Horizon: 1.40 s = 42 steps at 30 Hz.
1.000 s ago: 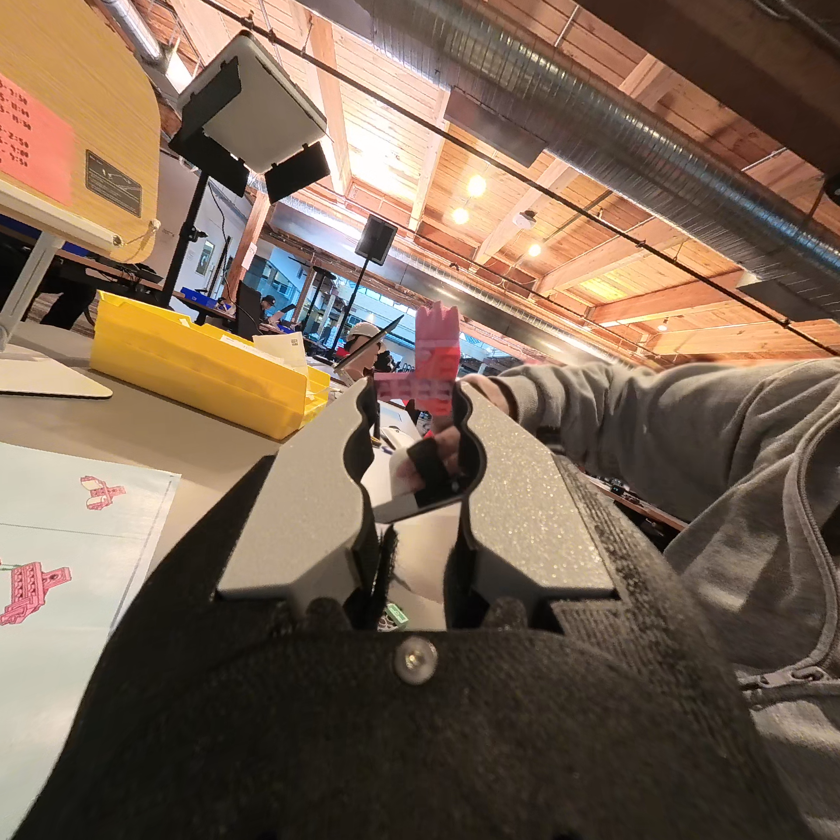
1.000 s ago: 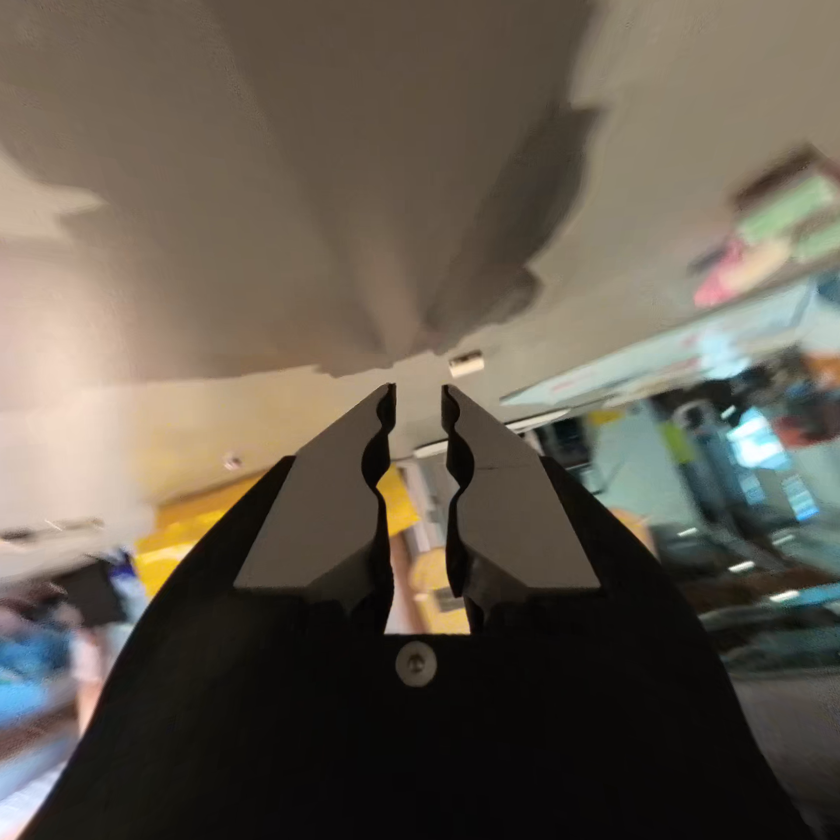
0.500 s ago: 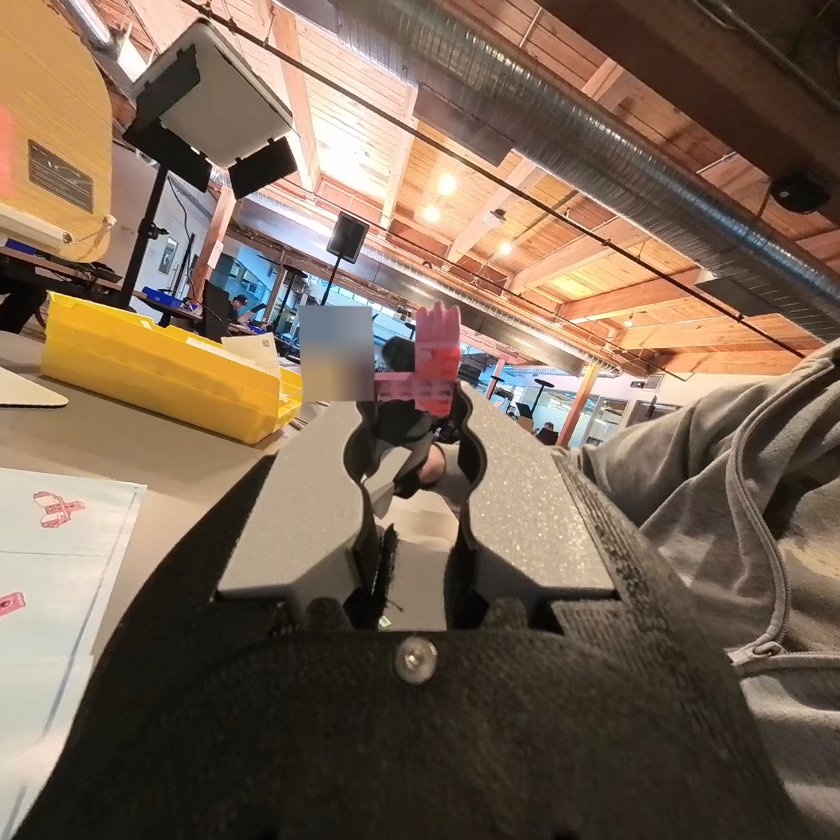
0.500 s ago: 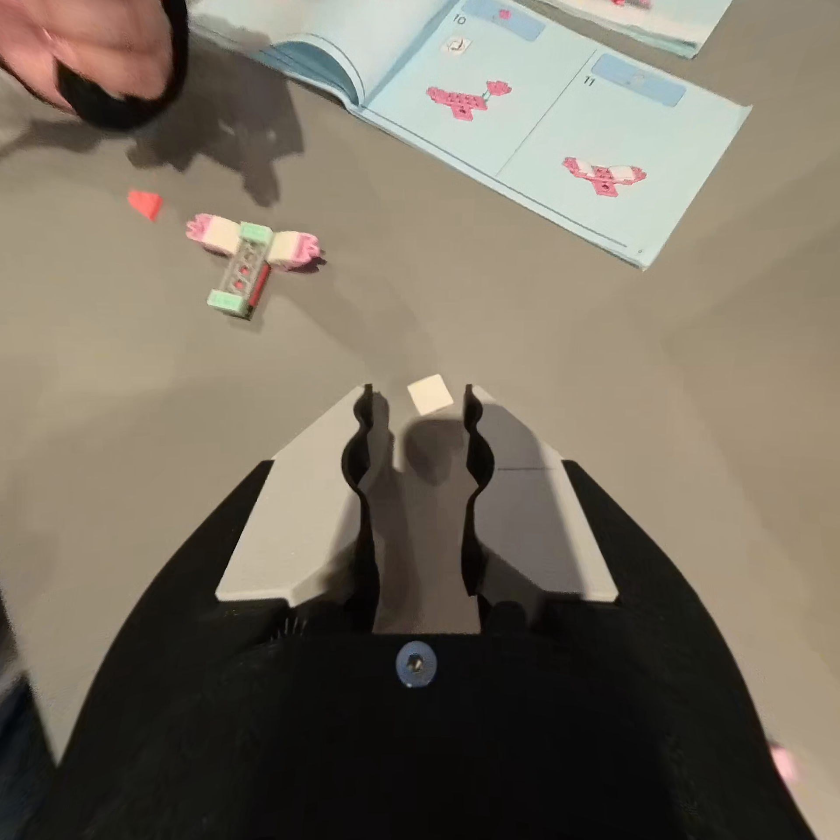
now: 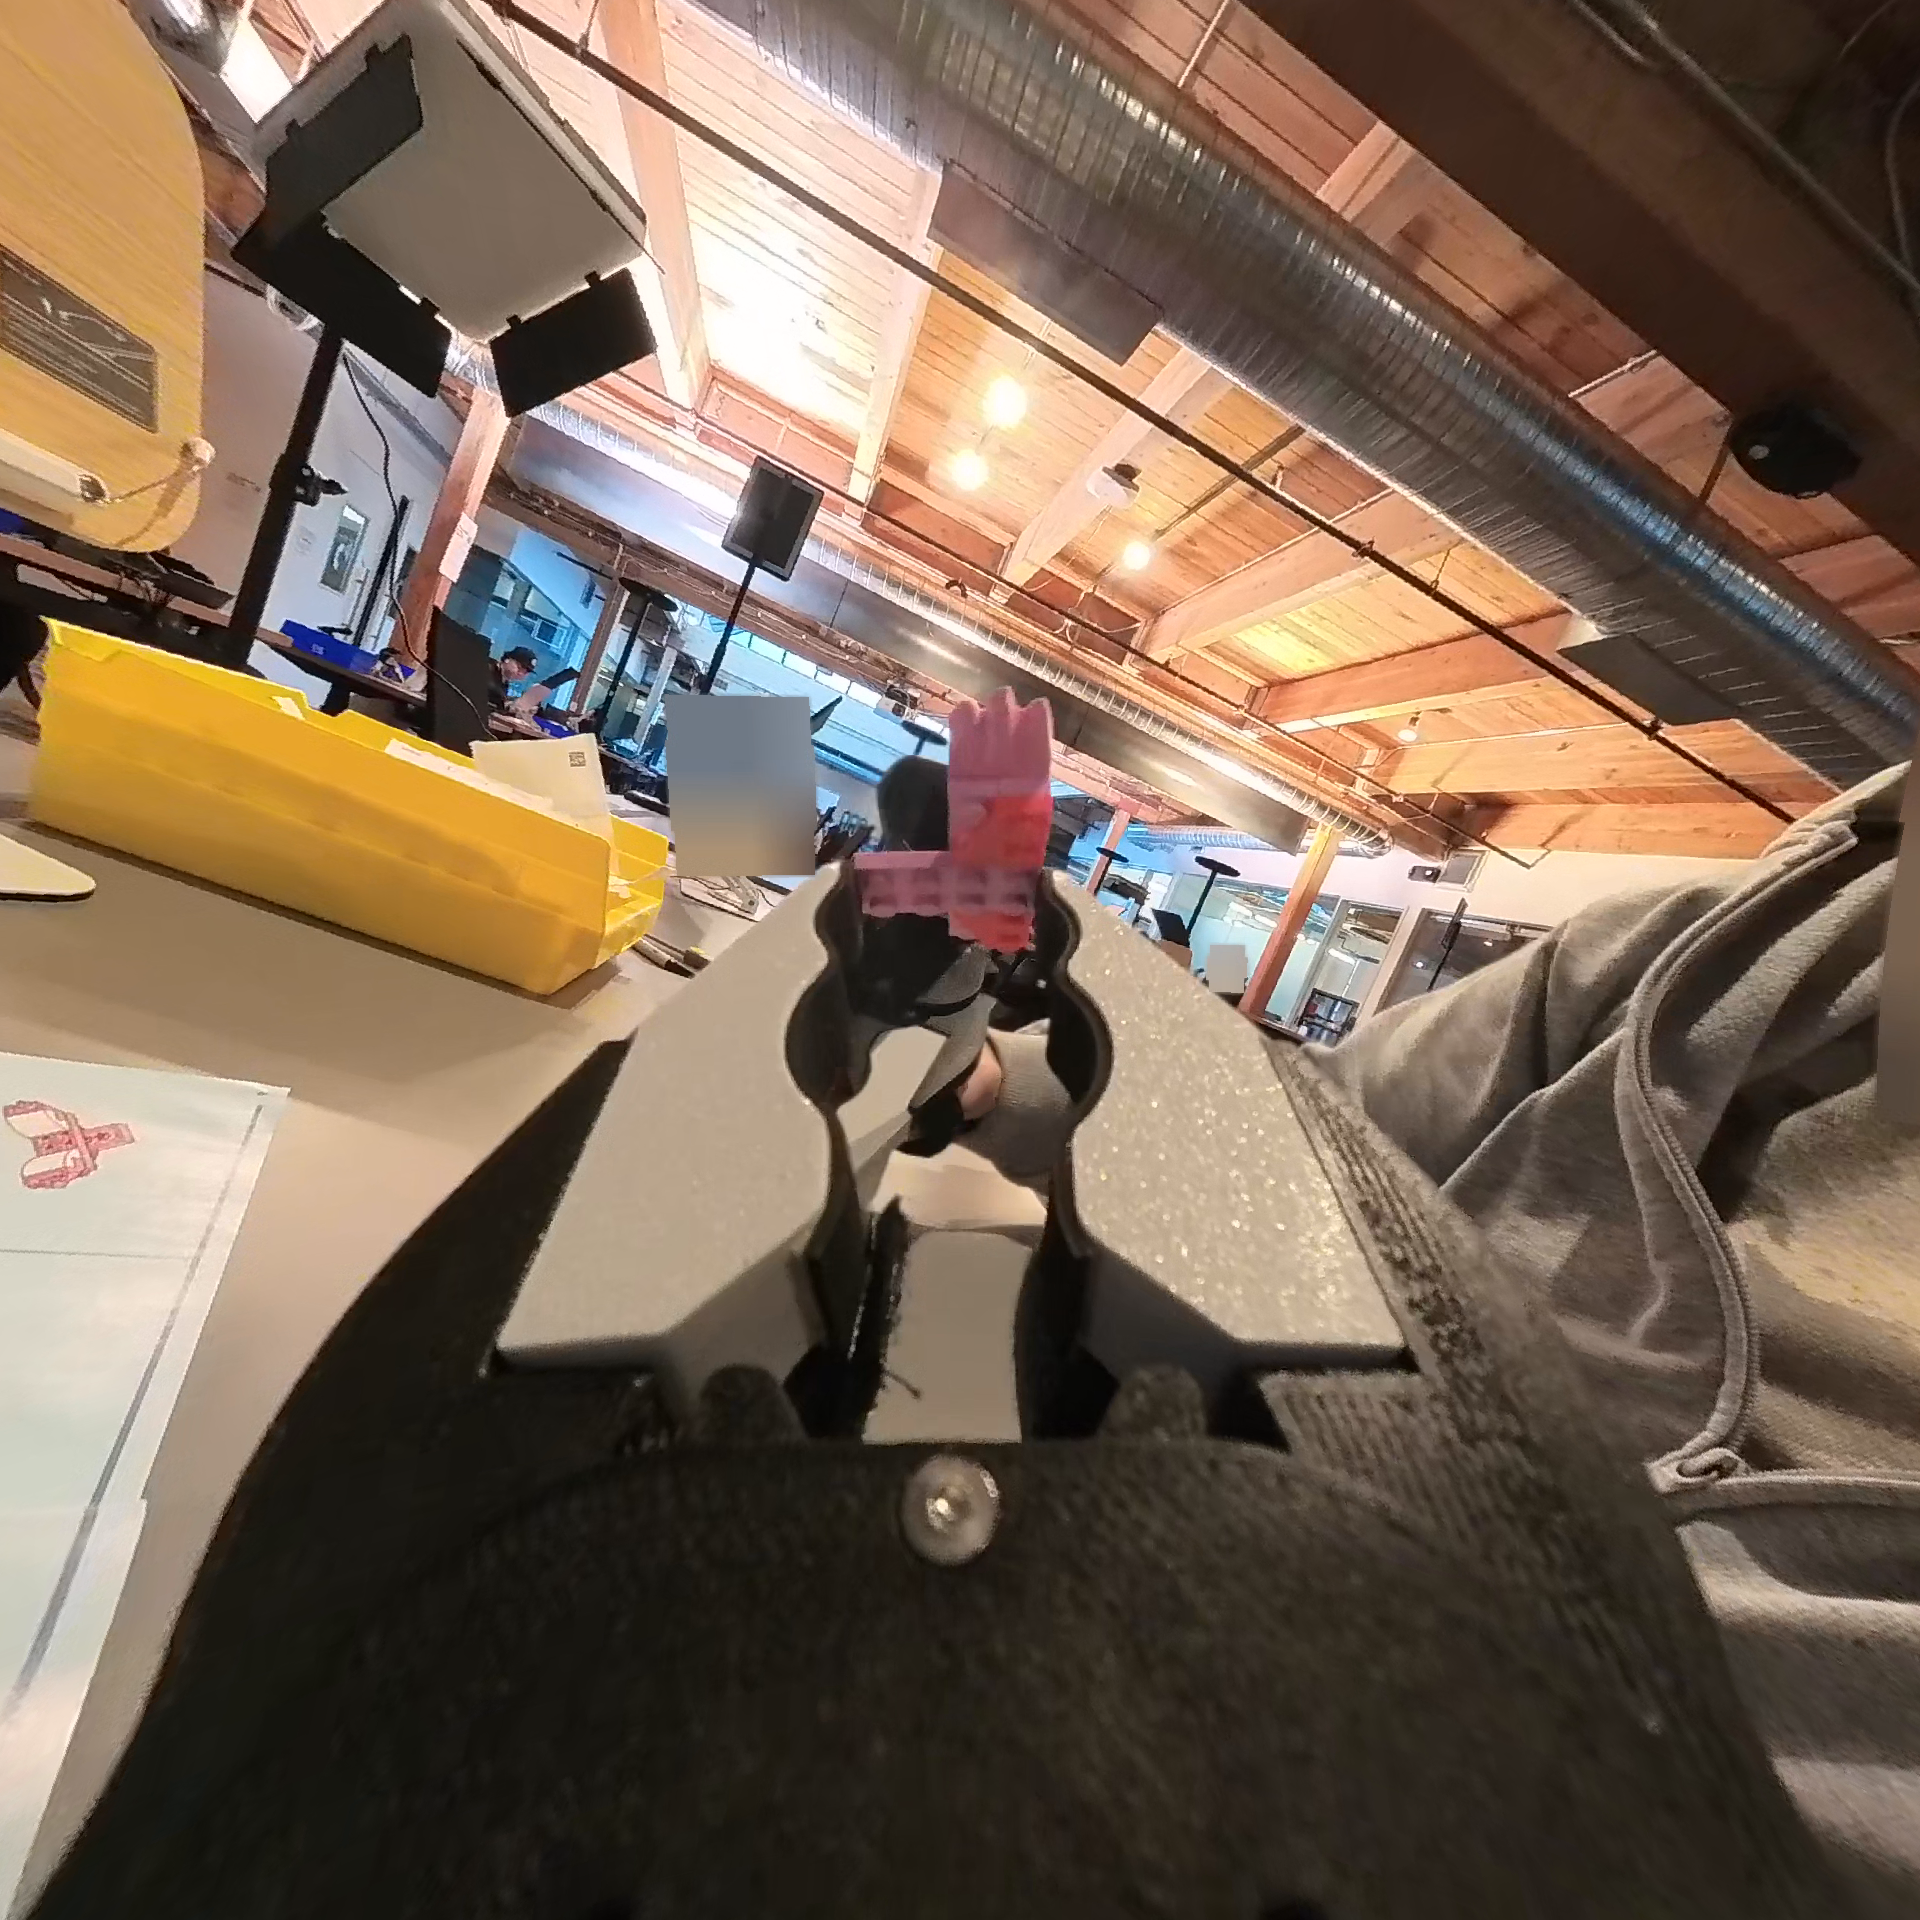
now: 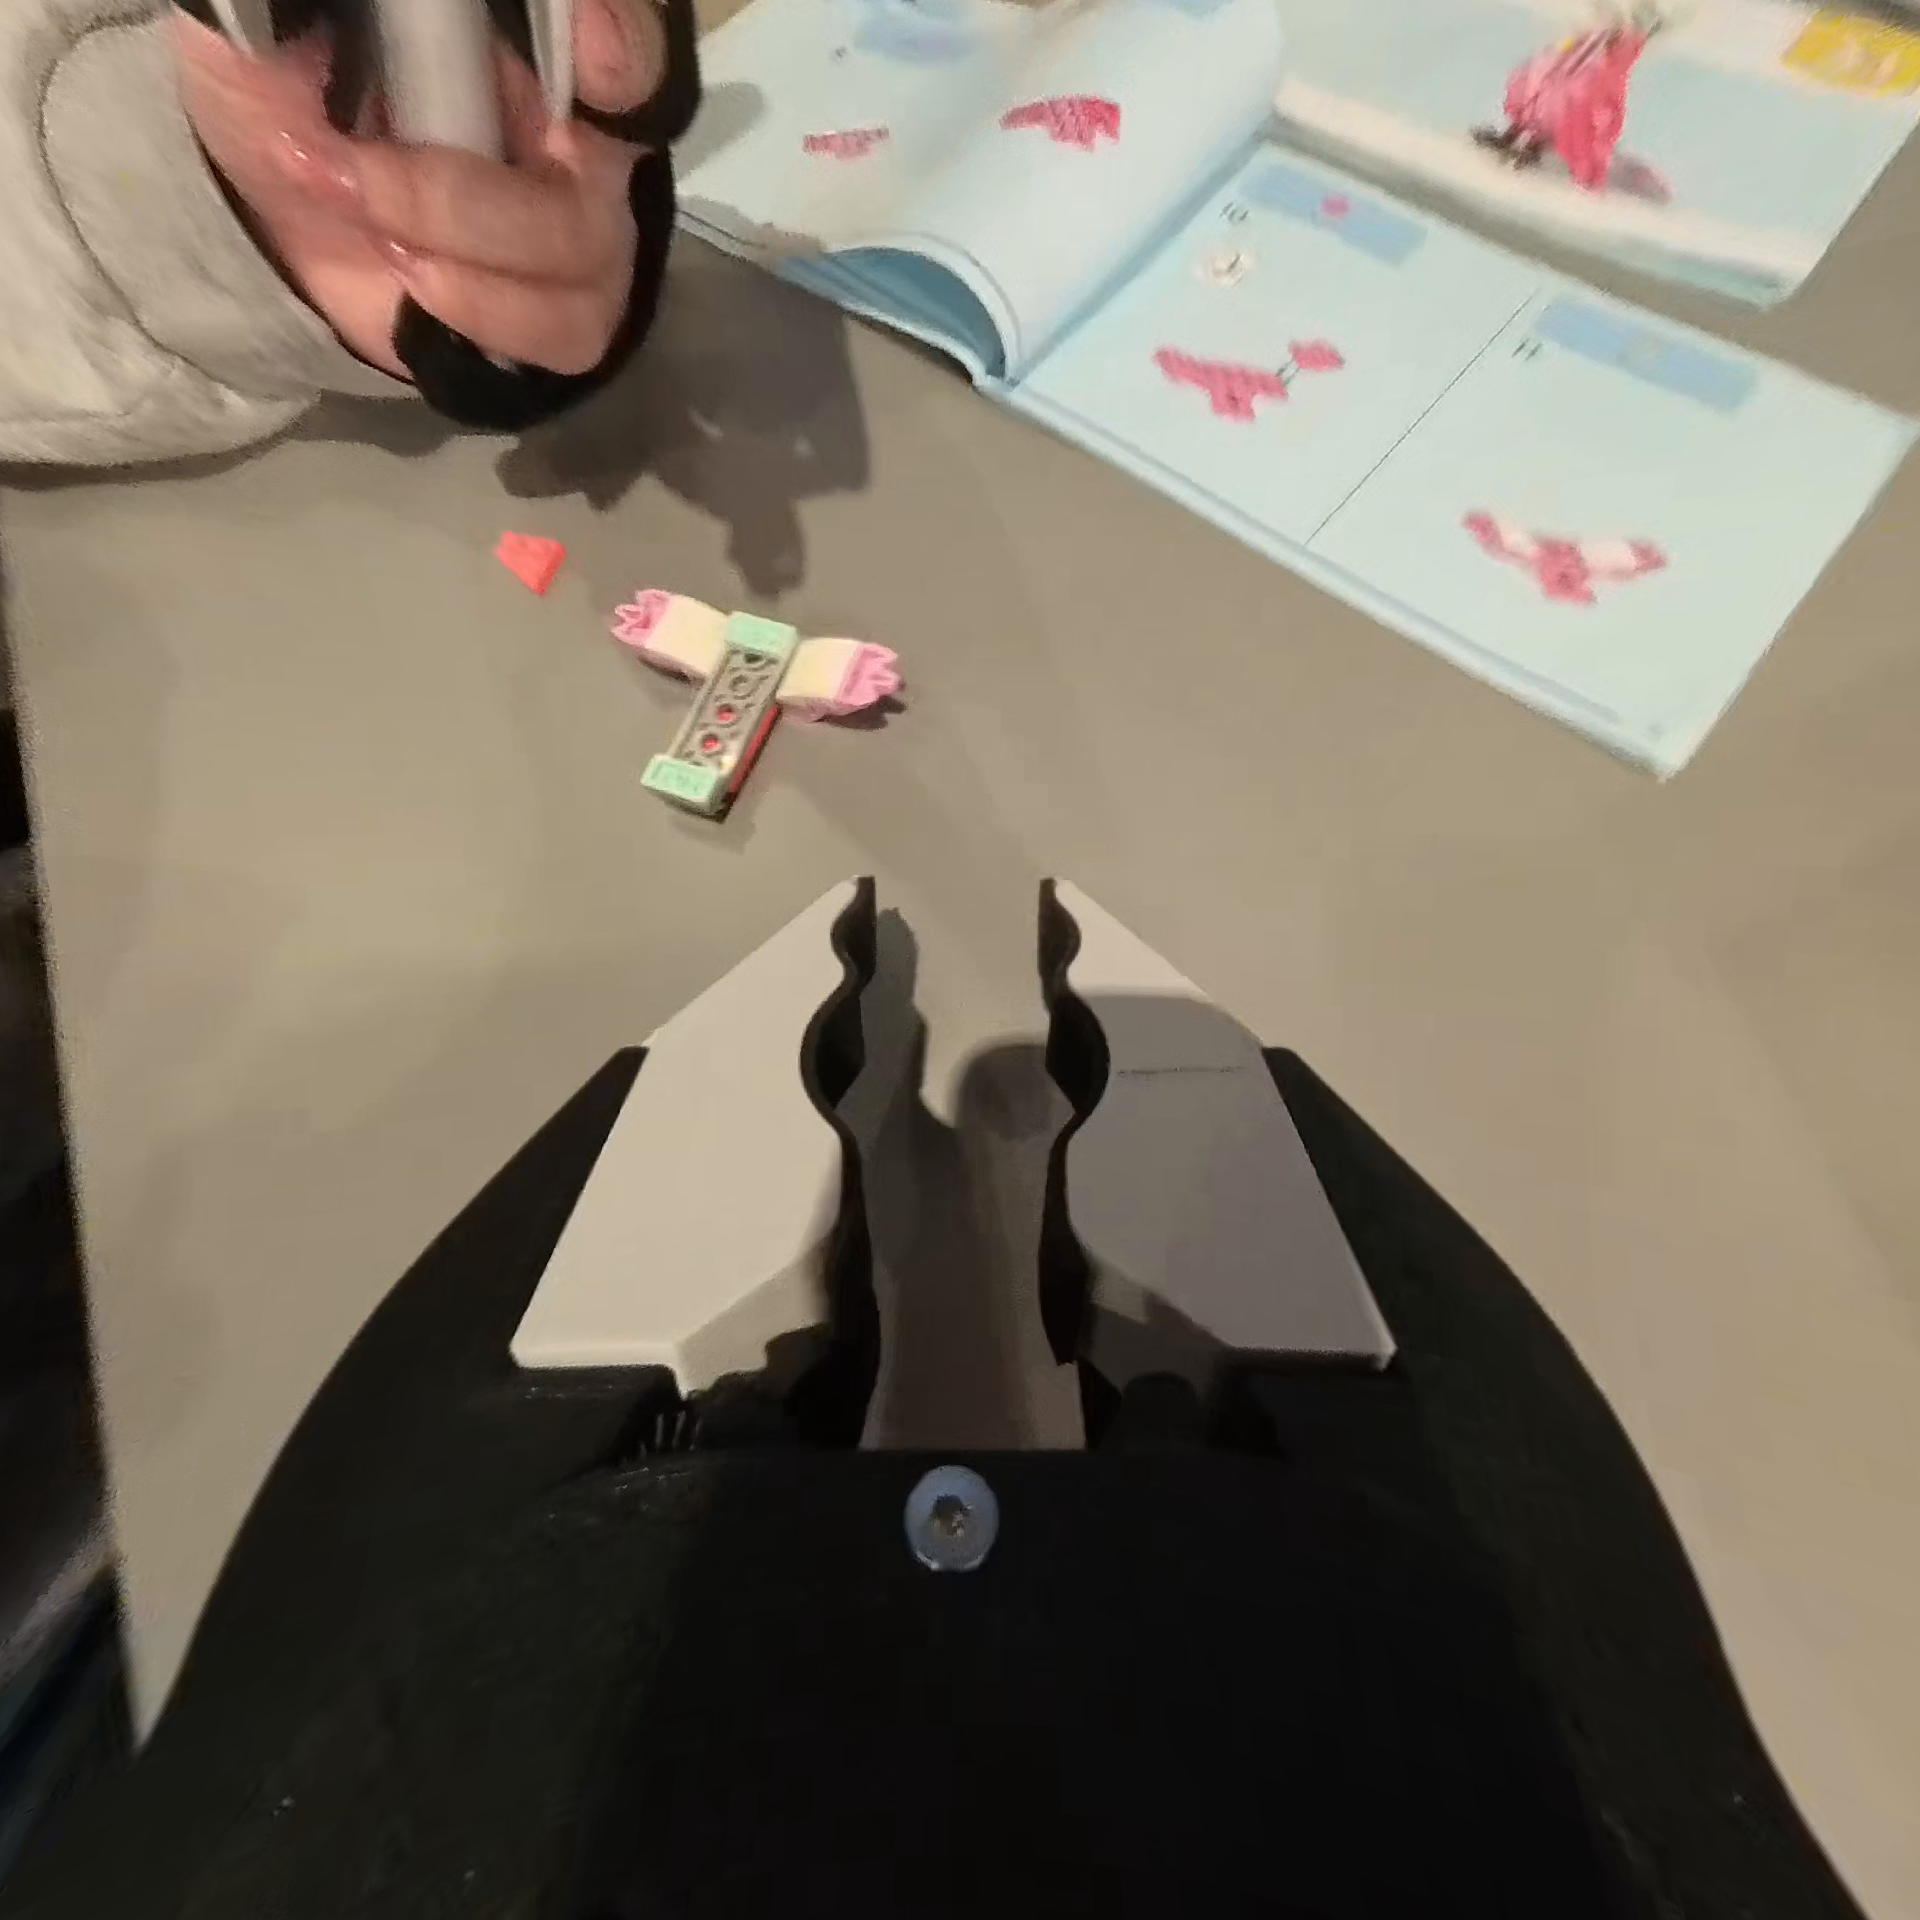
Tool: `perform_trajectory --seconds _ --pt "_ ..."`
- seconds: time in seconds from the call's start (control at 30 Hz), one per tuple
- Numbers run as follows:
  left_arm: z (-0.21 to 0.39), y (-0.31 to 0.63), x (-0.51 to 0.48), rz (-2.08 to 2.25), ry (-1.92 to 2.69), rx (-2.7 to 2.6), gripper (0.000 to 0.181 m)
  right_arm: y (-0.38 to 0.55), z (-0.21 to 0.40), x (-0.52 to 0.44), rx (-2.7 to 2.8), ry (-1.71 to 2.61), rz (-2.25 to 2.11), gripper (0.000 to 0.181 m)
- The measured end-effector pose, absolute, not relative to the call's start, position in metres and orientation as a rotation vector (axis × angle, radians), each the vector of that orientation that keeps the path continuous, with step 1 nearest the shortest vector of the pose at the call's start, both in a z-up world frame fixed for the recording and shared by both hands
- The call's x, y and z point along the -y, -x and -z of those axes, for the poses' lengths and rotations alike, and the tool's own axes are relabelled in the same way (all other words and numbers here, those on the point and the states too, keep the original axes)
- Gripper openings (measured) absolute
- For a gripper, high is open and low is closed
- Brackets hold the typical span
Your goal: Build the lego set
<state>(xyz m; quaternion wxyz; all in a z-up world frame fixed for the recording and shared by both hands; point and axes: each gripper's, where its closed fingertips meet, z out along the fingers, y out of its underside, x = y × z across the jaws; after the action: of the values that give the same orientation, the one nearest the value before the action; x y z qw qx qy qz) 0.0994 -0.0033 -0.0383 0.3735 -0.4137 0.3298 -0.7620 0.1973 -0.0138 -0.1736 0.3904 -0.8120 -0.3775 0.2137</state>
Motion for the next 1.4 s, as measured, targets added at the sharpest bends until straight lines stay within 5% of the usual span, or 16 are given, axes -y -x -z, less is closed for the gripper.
perform_trajectory --seconds 0.47,0.63,0.93,1.4 --pt "0.037 -0.099 0.008 1.966 1.042 -0.863 0.032 -0.222 0.194 0.001 1.077 2.073 -0.586 0.032" --pt "0.036 -0.099 0.007 1.960 1.039 -0.857 0.032 -0.225 0.191 0.002 1.038 2.108 -0.637 0.015" --pt "0.015 -0.082 0.005 1.764 0.837 -0.751 0.035 -0.135 0.003 -0.004 0.793 1.669 -0.860 0.014" --pt "0.010 -0.077 0.004 1.835 0.805 -0.694 0.032 -0.047 0.000 -0.004 0.948 1.773 -1.058 0.014"
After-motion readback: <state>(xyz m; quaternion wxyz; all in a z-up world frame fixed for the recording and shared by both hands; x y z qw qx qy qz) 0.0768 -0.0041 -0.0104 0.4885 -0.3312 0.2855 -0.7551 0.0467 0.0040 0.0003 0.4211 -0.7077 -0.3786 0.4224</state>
